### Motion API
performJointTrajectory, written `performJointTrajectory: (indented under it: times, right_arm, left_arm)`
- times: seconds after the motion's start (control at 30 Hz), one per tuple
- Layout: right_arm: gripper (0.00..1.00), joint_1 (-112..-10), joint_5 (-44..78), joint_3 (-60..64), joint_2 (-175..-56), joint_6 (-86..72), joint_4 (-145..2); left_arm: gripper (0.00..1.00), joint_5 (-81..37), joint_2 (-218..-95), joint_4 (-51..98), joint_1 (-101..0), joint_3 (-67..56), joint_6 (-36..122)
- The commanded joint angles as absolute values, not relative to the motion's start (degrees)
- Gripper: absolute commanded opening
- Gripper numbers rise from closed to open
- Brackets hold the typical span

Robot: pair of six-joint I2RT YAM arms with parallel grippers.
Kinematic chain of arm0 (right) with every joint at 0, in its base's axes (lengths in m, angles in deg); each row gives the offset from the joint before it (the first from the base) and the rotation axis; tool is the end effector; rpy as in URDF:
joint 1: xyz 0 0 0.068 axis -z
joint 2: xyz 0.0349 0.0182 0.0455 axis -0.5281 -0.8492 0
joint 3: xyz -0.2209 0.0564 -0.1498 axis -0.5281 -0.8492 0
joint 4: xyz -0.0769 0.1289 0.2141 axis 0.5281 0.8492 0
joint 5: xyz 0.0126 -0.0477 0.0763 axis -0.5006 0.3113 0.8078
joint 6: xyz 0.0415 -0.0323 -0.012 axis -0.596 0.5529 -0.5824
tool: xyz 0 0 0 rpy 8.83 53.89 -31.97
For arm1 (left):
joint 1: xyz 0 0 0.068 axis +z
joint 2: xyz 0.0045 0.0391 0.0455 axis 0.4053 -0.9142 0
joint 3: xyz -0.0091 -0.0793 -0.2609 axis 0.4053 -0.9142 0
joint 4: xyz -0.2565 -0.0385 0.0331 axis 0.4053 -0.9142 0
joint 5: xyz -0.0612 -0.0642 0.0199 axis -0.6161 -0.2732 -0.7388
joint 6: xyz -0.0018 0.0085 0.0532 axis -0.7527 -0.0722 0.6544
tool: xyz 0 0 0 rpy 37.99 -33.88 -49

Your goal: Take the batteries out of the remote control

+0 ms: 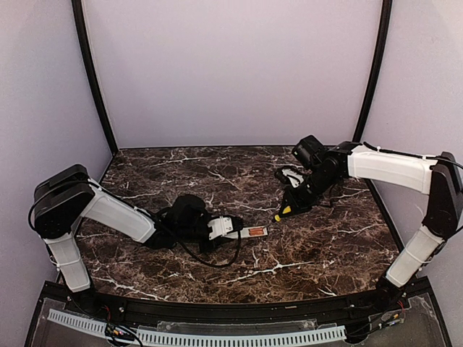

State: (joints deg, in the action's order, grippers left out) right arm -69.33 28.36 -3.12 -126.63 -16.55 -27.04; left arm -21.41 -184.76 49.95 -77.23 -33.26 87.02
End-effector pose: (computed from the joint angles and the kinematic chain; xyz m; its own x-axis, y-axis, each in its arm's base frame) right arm 0.2484 0.2054 0.2443 -0.8911 -0.3454 -0.2942 -0.4437 0.7990 0.4059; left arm 0.2069 -0.2857 0.1347 0.2039 0.6108 -0.7651 0.8915 0.2072 0.4029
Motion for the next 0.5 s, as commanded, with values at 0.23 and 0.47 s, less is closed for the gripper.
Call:
performJointTrajectory:
  times: [0.23, 0.47]
  right_arm:
    - [0.00, -69.8, 27.5, -3.9, -127.5, -17.2, -28.6]
    - [0.00, -69.9, 25.7, -4.0, -127.0, -17.4, -28.2]
  left_arm:
    - [0.00, -20.3, -183.0, 48.7, -78.0, -31.4, 86.5]
    - [0.00, -19.8, -183.1, 48.5, -78.1, -31.3, 86.7]
